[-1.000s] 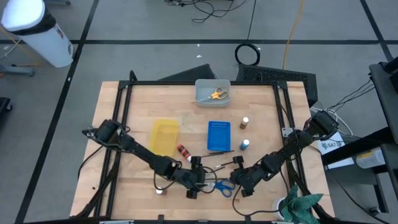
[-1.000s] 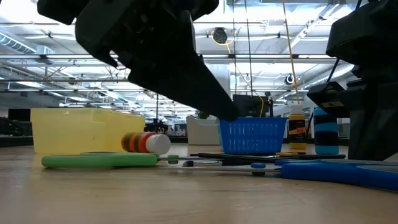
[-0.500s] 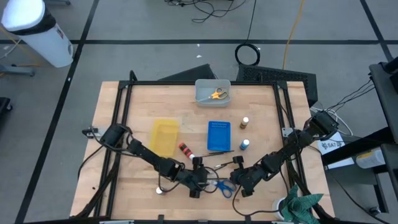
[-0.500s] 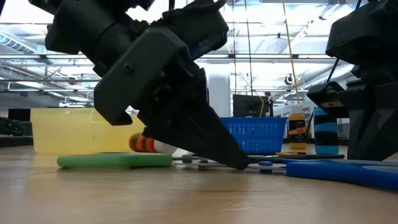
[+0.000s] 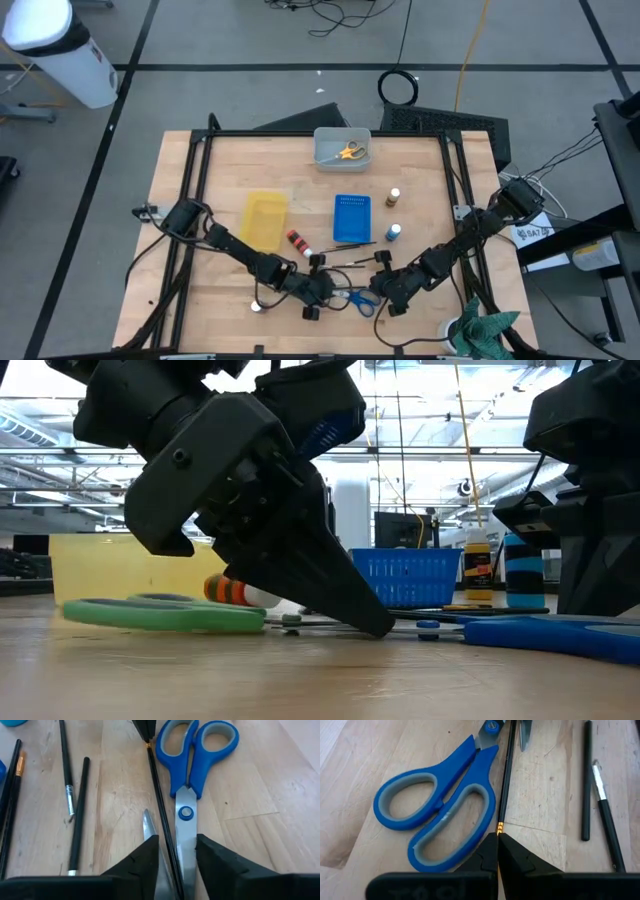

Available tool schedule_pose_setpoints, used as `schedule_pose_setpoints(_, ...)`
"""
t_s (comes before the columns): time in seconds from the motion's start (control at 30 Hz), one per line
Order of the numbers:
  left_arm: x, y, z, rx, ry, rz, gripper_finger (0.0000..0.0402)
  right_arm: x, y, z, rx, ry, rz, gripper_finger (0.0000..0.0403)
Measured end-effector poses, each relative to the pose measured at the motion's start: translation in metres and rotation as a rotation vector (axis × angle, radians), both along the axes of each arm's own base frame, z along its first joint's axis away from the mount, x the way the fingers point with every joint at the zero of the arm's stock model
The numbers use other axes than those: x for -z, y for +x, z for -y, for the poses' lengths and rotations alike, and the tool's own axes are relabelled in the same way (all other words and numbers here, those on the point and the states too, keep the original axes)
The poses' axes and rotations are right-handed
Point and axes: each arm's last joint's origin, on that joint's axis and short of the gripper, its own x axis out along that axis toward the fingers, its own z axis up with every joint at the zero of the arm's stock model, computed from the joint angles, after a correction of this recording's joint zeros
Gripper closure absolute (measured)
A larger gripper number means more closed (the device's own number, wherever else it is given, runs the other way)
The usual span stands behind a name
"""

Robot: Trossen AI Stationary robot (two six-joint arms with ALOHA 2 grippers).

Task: Pick & Place Paint Supplies
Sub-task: Put the bottom gold paint brush into the yellow bin

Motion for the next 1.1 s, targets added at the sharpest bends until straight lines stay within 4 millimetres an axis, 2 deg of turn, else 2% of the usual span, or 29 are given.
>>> schedule_pose_setpoints(0.3,0.000,0.000,0.000,-0.011,-0.024,-0.008,0.0323,0.000,0.000,0.000,0.000,0.000,0.000,0.0403)
schedule_pose_setpoints(0.5,0.000,0.001,-0.003,-0.016,-0.032,-0.013,0.0385,0.000,0.000,-0.001,-0.004,0.008,0.001,0.0403)
schedule_pose_setpoints(0.73,-0.001,0.003,-0.006,-0.015,-0.068,-0.020,0.0390,-0.001,0.001,-0.002,-0.016,0.013,0.014,0.0403)
schedule_pose_setpoints(0.87,-0.009,0.002,-0.007,-0.013,-0.069,-0.002,0.0391,-0.003,0.001,-0.001,-0.022,0.008,0.025,0.0403)
schedule_pose_setpoints(0.97,-0.025,0.001,-0.005,0.014,-0.074,0.034,0.0391,-0.010,-0.002,0.000,-0.035,0.001,0.036,0.0403)
schedule_pose_setpoints(1.1,-0.047,-0.002,-0.005,0.025,-0.045,0.090,0.0391,-0.032,-0.004,-0.001,-0.067,0.036,0.119,0.0403)
